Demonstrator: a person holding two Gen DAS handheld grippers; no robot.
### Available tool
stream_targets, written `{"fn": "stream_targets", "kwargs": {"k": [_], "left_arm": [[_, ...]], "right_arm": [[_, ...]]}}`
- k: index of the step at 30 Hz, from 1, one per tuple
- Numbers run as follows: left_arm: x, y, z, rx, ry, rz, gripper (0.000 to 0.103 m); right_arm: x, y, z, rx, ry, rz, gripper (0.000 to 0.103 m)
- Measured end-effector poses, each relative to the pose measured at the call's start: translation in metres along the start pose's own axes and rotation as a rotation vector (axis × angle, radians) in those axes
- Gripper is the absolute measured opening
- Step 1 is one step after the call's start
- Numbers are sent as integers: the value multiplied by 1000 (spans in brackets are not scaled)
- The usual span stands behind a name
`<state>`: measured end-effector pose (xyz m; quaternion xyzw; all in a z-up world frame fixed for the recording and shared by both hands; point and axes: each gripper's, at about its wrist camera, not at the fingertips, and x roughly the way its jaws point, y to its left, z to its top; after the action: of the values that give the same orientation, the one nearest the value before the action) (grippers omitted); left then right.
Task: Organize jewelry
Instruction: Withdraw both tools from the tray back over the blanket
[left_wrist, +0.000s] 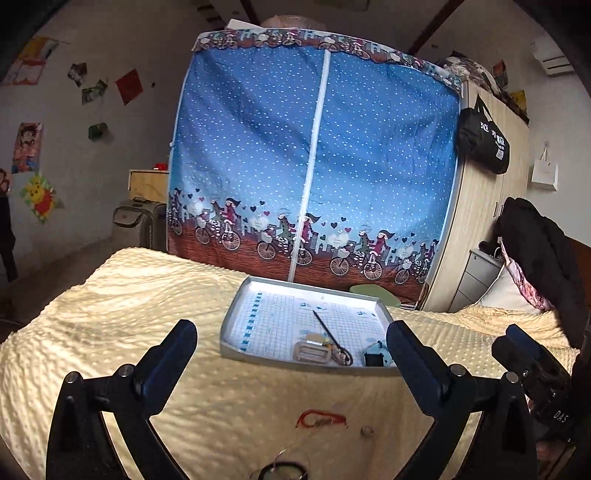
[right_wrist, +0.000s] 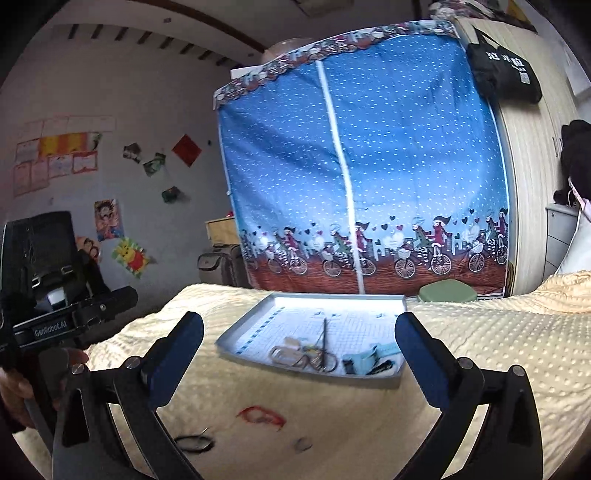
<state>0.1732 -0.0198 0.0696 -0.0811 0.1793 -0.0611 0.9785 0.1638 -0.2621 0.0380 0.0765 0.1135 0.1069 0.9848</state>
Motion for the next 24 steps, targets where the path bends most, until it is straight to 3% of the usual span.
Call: {"fn": "stream_targets", "kwargs": {"k": [13,20,24], "left_arm": [[-45,28,-41,41,38,26,103],[-42,40,-67,57,120,42,103],[-32,47,-83,53,216,33,103]], "right_arm": [[-59,28,-31,-45,88,-5,102],[-54,19,-51,-22,191,-17,102],[-40,12,-59,4,260,-23,102]]}}
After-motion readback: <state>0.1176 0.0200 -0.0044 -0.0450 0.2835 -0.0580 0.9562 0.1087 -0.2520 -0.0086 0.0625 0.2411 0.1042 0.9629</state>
